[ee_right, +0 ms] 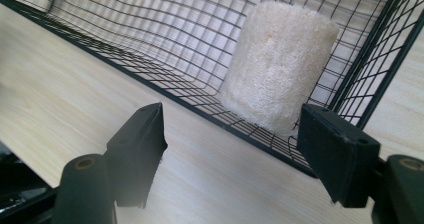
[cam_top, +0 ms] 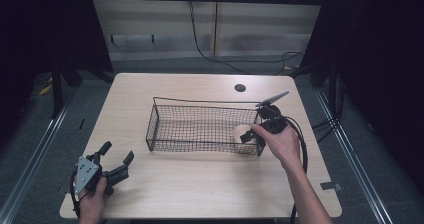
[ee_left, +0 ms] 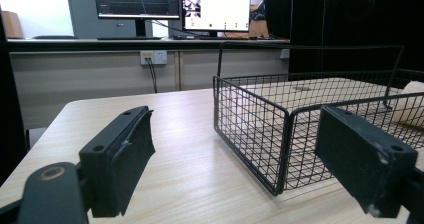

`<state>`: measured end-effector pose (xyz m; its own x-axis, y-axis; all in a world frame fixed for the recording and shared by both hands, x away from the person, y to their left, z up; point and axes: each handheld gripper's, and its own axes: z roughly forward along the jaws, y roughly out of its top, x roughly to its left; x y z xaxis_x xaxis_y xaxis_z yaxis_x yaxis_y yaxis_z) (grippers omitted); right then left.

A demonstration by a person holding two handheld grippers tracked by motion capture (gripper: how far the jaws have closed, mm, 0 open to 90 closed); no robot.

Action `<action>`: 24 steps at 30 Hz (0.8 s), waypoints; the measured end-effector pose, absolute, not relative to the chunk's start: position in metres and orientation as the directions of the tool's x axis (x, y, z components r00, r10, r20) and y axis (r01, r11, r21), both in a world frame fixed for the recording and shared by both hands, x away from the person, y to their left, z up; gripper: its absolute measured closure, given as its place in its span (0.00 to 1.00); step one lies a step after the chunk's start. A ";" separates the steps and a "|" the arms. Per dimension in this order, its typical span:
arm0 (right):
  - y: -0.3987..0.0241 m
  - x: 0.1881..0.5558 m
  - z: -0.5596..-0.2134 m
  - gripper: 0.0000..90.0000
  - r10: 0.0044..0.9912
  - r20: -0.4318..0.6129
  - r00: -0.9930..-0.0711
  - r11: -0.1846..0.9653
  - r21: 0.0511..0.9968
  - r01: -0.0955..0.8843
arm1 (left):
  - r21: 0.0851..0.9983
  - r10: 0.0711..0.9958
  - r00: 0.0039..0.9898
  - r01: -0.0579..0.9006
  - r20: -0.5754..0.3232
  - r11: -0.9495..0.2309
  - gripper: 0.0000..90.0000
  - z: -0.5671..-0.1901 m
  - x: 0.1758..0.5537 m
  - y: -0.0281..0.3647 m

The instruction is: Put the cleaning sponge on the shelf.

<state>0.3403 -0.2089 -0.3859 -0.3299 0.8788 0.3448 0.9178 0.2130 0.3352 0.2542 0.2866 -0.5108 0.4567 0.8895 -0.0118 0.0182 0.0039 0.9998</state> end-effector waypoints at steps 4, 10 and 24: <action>-0.211 0.332 -0.379 0.30 0.868 0.344 -0.358 0.219 0.382 0.898 | 1.000 0.889 0.457 0.018 -0.012 0.004 0.17 -0.511 0.254 0.287; -0.207 0.320 -0.375 0.32 0.856 0.342 -0.387 0.225 0.428 0.875 | 1.000 0.889 0.457 0.018 -0.012 0.004 0.17 -0.511 0.254 0.287; -0.207 0.289 -0.388 0.32 0.838 0.340 -0.427 0.224 0.500 0.837 | 1.000 0.889 0.457 0.018 -0.012 0.004 0.17 -0.511 0.254 0.287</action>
<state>0.2893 -0.2071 -0.3885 -0.4273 0.8378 0.3399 0.8367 0.2240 0.4998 0.2541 0.2866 -0.5108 0.4568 0.8895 -0.0115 0.0181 0.0037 0.9998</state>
